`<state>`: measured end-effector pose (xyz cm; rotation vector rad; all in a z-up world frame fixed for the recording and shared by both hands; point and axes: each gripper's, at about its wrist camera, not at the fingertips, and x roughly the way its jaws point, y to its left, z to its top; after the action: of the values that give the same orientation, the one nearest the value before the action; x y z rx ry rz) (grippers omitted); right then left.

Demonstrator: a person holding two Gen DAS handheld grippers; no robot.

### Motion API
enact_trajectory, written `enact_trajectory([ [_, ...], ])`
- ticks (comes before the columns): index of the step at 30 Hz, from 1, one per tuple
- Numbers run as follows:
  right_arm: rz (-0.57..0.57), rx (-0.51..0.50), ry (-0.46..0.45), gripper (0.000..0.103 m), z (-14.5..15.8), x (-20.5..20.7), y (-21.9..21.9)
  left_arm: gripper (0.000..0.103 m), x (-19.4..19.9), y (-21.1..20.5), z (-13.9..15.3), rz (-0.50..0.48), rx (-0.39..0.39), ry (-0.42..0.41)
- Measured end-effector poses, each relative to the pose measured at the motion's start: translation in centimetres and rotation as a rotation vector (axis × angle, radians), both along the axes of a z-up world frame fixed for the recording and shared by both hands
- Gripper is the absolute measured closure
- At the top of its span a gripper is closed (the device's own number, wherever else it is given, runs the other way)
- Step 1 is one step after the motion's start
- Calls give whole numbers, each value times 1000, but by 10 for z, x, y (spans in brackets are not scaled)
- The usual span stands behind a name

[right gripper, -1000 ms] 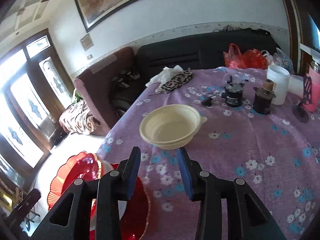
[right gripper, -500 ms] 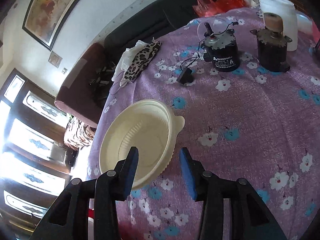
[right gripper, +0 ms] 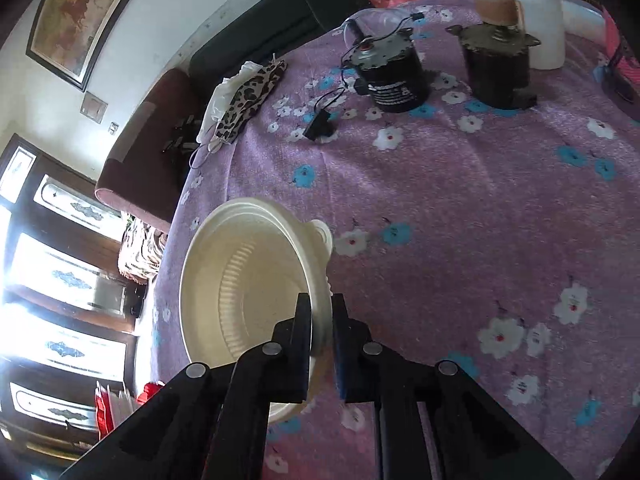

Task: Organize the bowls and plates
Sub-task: 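Grip the rim of the other cream plastic bowl with the right gripper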

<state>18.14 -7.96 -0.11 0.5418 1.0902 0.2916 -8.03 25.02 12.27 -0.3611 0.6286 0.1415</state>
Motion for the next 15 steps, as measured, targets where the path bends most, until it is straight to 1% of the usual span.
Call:
enact_trajectory([
  [3, 29, -46, -10, 92, 6, -28, -26, 21, 0, -16, 3, -47, 10, -5],
  [7, 42, -50, 10, 92, 4, -65, -67, 21, 6, -42, 2, -110, 25, 11],
  [9, 27, -53, 20, 92, -1, -83, -91, 21, 9, -57, -1, -142, 48, 26],
  [13, -33, -73, 4, 92, -5, -109, -134, 21, 11, -88, -4, -179, 134, 44],
  [15, -67, -65, -6, 92, -6, -116, -152, 21, 13, -100, -6, -205, 147, 59],
])
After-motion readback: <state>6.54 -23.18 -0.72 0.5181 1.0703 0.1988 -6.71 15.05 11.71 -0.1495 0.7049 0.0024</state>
